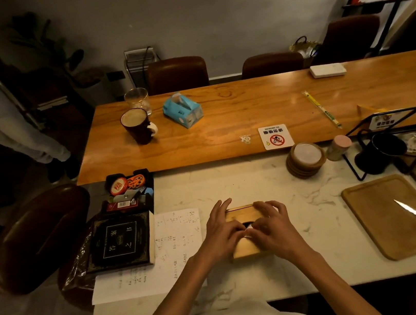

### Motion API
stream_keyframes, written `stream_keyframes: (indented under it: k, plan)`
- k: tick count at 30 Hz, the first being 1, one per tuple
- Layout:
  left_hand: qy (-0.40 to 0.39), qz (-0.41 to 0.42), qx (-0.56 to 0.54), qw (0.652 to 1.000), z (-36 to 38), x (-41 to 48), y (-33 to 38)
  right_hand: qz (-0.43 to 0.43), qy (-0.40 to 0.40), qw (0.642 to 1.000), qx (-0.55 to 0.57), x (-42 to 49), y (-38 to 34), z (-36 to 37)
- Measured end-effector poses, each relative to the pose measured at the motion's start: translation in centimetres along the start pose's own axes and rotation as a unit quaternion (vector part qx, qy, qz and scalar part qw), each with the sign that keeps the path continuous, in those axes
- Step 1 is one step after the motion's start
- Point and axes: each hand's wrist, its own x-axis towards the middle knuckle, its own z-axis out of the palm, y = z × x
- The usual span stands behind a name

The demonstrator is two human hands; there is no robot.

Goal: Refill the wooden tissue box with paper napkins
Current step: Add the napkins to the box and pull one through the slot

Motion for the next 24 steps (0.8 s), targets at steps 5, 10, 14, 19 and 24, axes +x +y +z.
stream_keyframes:
  k: [5,10,14,19,24]
  plan:
    - [0.02,-0.009,-0.053,0.998,0.0,-0.3,0.4,-0.025,0.042,0.999,0.015,0.0,-0.1,0.3]
    - [0.039,-0.027,-0.101,0.994,-0.3,-0.2,0.4,-0.067,0.104,0.991,0.041,0.5,0.1,0.6]
    - [0.047,-0.054,-0.135,0.988,0.0,0.4,0.7,-0.013,0.126,0.981,0.143,1.1,0.6,1.0]
    - [0.056,-0.089,-0.194,0.975,0.4,0.7,0.5,0.011,-0.033,0.993,0.109,2.0,2.4,0.3]
    - [0.057,-0.082,-0.214,0.972,0.8,0.6,0.1,0.012,-0.083,0.989,0.125,3.2,2.2,-0.9]
